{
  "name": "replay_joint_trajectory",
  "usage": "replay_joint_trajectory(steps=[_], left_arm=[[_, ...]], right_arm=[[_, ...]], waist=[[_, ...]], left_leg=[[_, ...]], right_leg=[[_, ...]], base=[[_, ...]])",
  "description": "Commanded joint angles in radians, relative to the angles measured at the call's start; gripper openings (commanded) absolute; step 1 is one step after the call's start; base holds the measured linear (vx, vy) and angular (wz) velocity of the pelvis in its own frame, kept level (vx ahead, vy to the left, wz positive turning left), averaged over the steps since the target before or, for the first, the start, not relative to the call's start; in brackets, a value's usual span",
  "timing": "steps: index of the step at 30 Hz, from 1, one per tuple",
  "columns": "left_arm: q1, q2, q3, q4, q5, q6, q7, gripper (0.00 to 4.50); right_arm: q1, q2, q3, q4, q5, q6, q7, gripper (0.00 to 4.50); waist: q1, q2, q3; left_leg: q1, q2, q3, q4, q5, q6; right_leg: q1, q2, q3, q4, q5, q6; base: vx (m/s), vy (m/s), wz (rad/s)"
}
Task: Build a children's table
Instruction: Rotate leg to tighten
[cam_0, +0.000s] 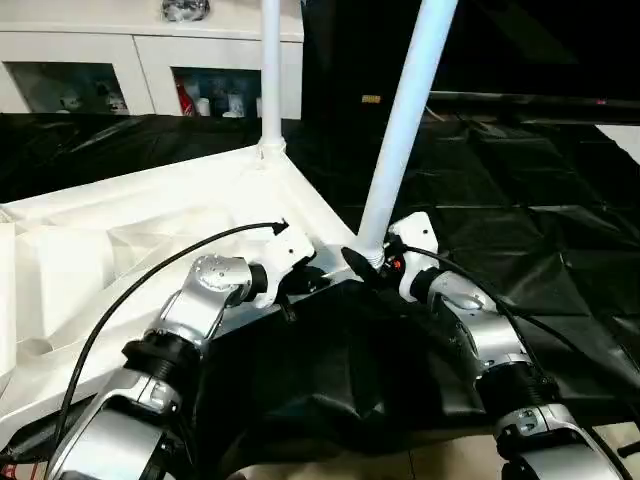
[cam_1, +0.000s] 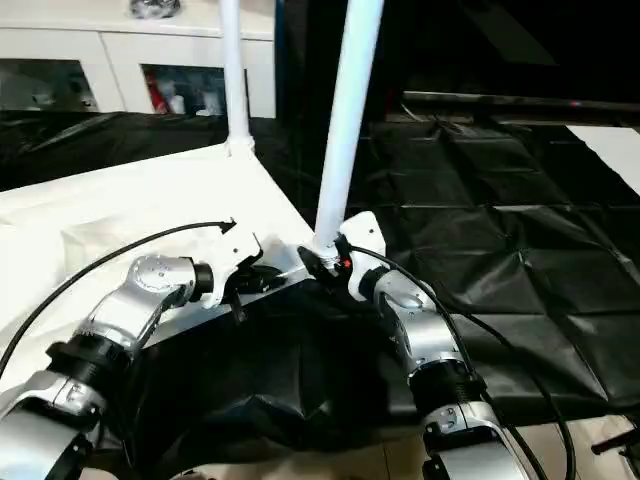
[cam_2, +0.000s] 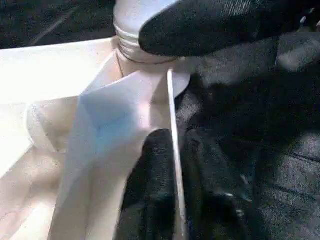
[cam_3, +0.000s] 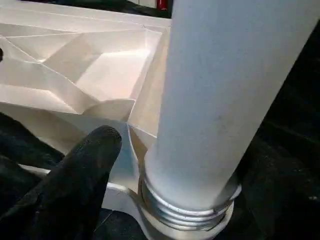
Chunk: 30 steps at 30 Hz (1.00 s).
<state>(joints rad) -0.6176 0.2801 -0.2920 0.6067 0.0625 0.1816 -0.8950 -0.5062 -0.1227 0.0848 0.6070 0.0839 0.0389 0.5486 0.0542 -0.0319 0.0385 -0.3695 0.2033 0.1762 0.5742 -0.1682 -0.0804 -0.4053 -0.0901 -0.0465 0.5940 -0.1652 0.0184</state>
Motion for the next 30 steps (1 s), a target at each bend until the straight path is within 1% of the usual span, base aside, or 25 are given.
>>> replay_joint_trajectory(steps=[1,6,7,11,13,14,16,18,20,21,22,24,25,26,27,28,29,30], left_arm=[[0.021,-0.001,-0.035,0.041,0.028,0.034,-0.003,0.84],[0.021,0.015,-0.032,0.038,0.030,0.052,-0.018,0.84],[0.023,0.018,-0.033,0.035,0.028,0.056,-0.023,0.69],[0.029,0.025,-0.029,0.024,0.020,0.071,-0.040,0.33],[0.031,0.027,-0.028,0.021,0.017,0.071,-0.047,0.11],[0.036,0.028,-0.024,0.019,0.010,0.065,-0.056,0.06],[0.045,0.033,-0.023,0.011,0.002,0.044,-0.074,0.02],[0.058,0.043,-0.029,-0.003,-0.001,0.027,-0.096,0.02],[0.069,0.054,-0.037,-0.014,0.001,0.032,-0.112,0.02],[0.079,0.067,-0.052,-0.022,0.011,0.017,-0.130,0.02],[0.080,0.068,-0.052,-0.022,0.011,0.016,-0.131,0.02],[0.094,0.085,-0.066,-0.038,0.015,0.004,-0.159,0.02],[0.103,0.094,-0.069,-0.049,0.012,-0.009,-0.174,0.02],[0.113,0.104,-0.071,-0.064,0.003,-0.027,-0.194,0.01],[0.125,0.115,-0.069,-0.085,-0.011,-0.051,-0.221,0.00],[0.128,0.117,-0.068,-0.093,-0.017,-0.056,-0.230,0.00],[0.128,0.117,-0.068,-0.093,-0.017,-0.056,-0.230,0.00],[0.136,0.123,-0.067,-0.113,-0.028,-0.069,-0.250,0.00]], right_arm=[[0.010,0.004,0.023,-0.024,0.005,0.018,0.030,3.92],[0.018,0.001,0.019,-0.035,0.005,0.025,0.036,3.92],[0.020,0.000,0.020,-0.037,0.004,0.025,0.037,3.92],[0.029,-0.008,0.021,-0.048,0.002,0.027,0.043,3.92],[0.032,-0.011,0.020,-0.053,0.002,0.028,0.046,3.92],[0.037,-0.019,0.019,-0.060,0.003,0.028,0.054,3.92],[0.045,-0.031,0.019,-0.070,0.008,0.031,0.072,3.92],[0.056,-0.050,0.024,-0.080,0.009,0.028,0.099,3.92],[0.067,-0.074,0.031,-0.095,0.013,0.031,0.140,3.92],[0.076,-0.096,0.035,-0.108,0.010,0.029,0.166,3.92],[0.077,-0.097,0.035,-0.109,0.010,0.029,0.167,3.92],[0.084,-0.122,0.033,-0.126,0.014,0.034,0.197,3.92],[0.088,-0.136,0.029,-0.135,0.030,0.050,0.227,3.92],[0.092,-0.151,0.028,-0.145,0.045,0.066,0.263,4.09],[0.099,-0.170,0.030,-0.154,0.059,0.080,0.305,4.19],[0.100,-0.178,0.031,-0.156,0.062,0.082,0.321,4.19],[0.100,-0.178,0.031,-0.156,0.062,0.082,0.321,4.29],[0.107,-0.192,0.036,-0.167,0.070,0.093,0.353,4.40]], waist=[[-0.002,-0.003,-0.046],[-0.004,-0.002,-0.046],[-0.005,-0.002,-0.046],[-0.007,-0.002,-0.046],[-0.007,-0.002,-0.048],[-0.007,-0.003,-0.048],[-0.008,-0.005,-0.048],[-0.006,-0.004,-0.047],[-0.004,-0.004,-0.047],[-0.004,-0.004,-0.047],[-0.004,-0.005,-0.046],[-0.004,-0.002,-0.045],[-0.004,-0.003,-0.045],[-0.004,-0.003,-0.045],[-0.004,0.000,-0.046],[-0.003,-0.001,-0.045],[-0.003,-0.001,-0.045],[-0.002,0.002,-0.045]], left_leg=[[0.011,0.020,-0.005,-0.080,-0.381,-0.008],[0.010,0.020,-0.007,-0.081,-0.385,-0.009],[0.010,0.020,-0.006,-0.081,-0.388,-0.010],[0.009,0.019,-0.007,-0.081,-0.393,-0.009],[0.008,0.020,-0.006,-0.082,-0.375,-0.005],[0.006,0.020,-0.006,-0.082,-0.361,-0.004],[0.007,0.021,-0.003,-0.081,-0.354,0.001],[0.007,0.020,-0.003,-0.081,-0.354,0.004],[0.007,0.021,-0.003,-0.082,-0.351,0.008],[0.007,0.022,-0.003,-0.082,-0.349,0.010],[0.006,0.022,-0.003,-0.082,-0.353,0.011],[0.007,0.022,-0.004,-0.082,-0.363,0.009],[0.008,0.023,-0.004,-0.083,-0.368,0.009],[0.008,0.023,-0.004,-0.083,-0.371,0.009],[0.009,0.023,-0.005,-0.083,-0.377,0.011],[0.008,0.024,-0.004,-0.083,-0.373,0.013],[0.008,0.025,-0.005,-0.084,-0.374,0.012],[0.011,0.024,-0.003,-0.082,-0.378,0.010]], right_leg=[[0.024,-0.043,0.030,-0.090,-0.455,-0.139],[0.023,-0.043,0.029,-0.091,-0.464,-0.137],[0.023,-0.043,0.029,-0.091,-0.463,-0.138],[0.023,-0.044,0.029,-0.093,-0.470,-0.138],[0.026,-0.043,0.030,-0.091,-0.446,-0.139],[0.028,-0.042,0.030,-0.088,-0.417,-0.147],[0.028,-0.041,0.030,-0.086,-0.392,-0.160],[0.029,-0.042,0.030,-0.087,-0.400,-0.160],[0.030,-0.042,0.030,-0.088,-0.404,-0.155],[0.030,-0.042,0.030,-0.087,-0.401,-0.156],[0.031,-0.042,0.030,-0.088,-0.409,-0.153],[0.029,-0.042,0.030,-0.090,-0.419,-0.154],[0.030,-0.042,0.030,-0.089,-0.421,-0.155],[0.029,-0.041,0.030,-0.089,-0.423,-0.155],[0.030,-0.041,0.030,-0.089,-0.421,-0.155],[0.029,-0.041,0.031,-0.089,-0.413,-0.156],[0.030,-0.041,0.031,-0.087,-0.411,-0.159],[0.026,-0.041,0.031,-0.088,-0.412,-0.163]], base=[[0.000,0.000,0.00],[0.000,0.000,0.00],[0.000,0.000,0.00],[0.000,0.000,0.00],[0.000,0.000,0.00],[0.000,0.000,0.00],[0.000,0.000,0.00],[0.000,0.000,0.00],[0.000,0.000,0.00],[0.000,0.000,0.00],[0.000,0.000,0.00],[0.000,0.000,0.00],[0.000,0.000,0.00],[0.000,0.000,0.00],[0.000,0.000,0.00],[0.000,0.000,0.00],[0.000,0.000,0.00],[0.000,0.000,0.00]])
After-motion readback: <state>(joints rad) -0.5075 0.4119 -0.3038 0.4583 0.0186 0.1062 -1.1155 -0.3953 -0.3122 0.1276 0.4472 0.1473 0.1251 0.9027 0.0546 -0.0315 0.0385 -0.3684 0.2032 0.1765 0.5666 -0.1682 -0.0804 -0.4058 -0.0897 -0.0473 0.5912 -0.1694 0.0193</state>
